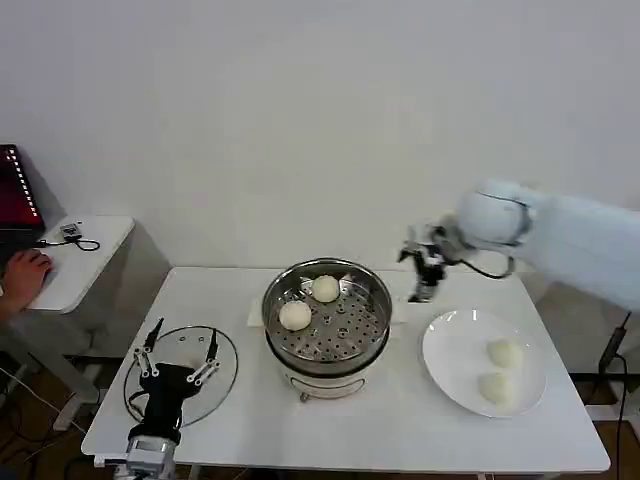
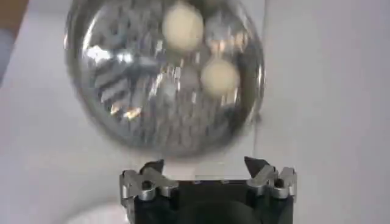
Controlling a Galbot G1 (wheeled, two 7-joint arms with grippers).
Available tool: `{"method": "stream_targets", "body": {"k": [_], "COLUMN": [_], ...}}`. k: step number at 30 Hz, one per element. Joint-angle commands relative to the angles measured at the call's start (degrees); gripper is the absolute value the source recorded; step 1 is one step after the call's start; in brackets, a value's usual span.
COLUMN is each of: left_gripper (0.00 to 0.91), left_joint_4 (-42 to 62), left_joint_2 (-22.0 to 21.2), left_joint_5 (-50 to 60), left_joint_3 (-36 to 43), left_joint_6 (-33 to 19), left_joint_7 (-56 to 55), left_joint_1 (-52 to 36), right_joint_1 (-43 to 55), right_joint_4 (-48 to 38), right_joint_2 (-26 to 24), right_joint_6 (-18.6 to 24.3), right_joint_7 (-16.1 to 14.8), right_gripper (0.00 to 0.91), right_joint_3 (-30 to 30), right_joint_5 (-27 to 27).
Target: Take steamed baozi put them in steamer then cover it.
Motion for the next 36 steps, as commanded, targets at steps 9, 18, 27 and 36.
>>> {"method": "stream_targets", "body": {"k": [9, 18, 27, 36], "left_gripper": [0.907, 0.907, 0.907, 0.907], "left_joint_4": [2.16, 2.53, 3.41, 4.45], "left_joint_2": [-0.88, -1.04, -1.6, -1.59], "left_joint_5": [1.35, 1.69, 1.72, 1.63], "left_joint_3": [1.39, 0.89, 0.6, 0.33], "left_joint_6": [-0.14, -0.11, -0.13, -0.2], "left_joint_7": [-0.01, 0.03, 0.01, -0.01], "left_joint_1": [0.37, 0.56, 0.33, -0.14], "right_joint_1": [-38.76, -43.93, -45.77, -46.0], "right_joint_4": [1.29, -2.41, -6.21, -12.33], "right_joint_2": [-24.86, -19.13, -13.65, -9.8], "right_joint_6": [20.75, 20.32, 18.85, 18.8], "right_joint_7": [-10.16, -7.92, -7.58, -6.21], "right_gripper": [0.907, 0.907, 0.907, 0.907], "right_joint_3": [27.27, 28.57, 28.45, 28.62], "right_joint_5": [-23.82, -24.08, -24.99, -25.51]}}
